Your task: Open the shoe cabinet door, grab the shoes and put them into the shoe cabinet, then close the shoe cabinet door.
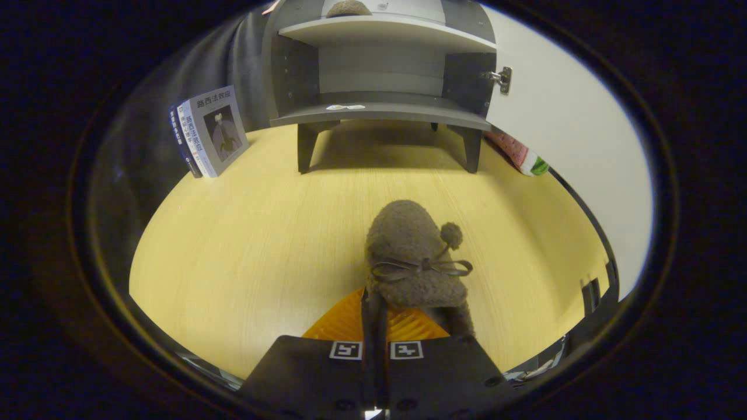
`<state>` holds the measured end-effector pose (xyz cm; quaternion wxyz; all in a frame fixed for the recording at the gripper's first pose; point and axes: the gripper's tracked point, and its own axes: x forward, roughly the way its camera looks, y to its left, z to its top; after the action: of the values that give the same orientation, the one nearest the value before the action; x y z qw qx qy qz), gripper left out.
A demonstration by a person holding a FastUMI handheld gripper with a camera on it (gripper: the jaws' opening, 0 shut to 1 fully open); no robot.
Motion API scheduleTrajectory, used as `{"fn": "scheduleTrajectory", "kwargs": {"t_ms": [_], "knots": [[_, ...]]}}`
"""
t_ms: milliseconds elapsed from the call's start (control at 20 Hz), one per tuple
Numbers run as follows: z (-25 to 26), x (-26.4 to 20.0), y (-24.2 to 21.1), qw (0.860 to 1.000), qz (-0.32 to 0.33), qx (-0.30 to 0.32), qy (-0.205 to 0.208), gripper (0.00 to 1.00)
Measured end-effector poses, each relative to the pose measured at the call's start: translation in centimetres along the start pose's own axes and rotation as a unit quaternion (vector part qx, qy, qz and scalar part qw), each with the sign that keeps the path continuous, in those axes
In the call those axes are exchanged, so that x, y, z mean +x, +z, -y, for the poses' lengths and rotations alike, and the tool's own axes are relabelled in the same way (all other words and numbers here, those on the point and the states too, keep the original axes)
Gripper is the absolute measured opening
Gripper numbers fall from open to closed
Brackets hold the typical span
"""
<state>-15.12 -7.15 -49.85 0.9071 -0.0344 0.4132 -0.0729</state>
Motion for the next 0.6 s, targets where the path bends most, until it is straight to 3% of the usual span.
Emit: {"fn": "scheduleTrajectory", "kwargs": {"t_ms": [250, 600], "knots": [[0.3, -2.5, 3.9, 1.0, 0.022, 0.007, -0.009, 0.03], [1.2, -8.0, 14.4, 0.995, 0.096, 0.018, -0.038, 0.03]]}}
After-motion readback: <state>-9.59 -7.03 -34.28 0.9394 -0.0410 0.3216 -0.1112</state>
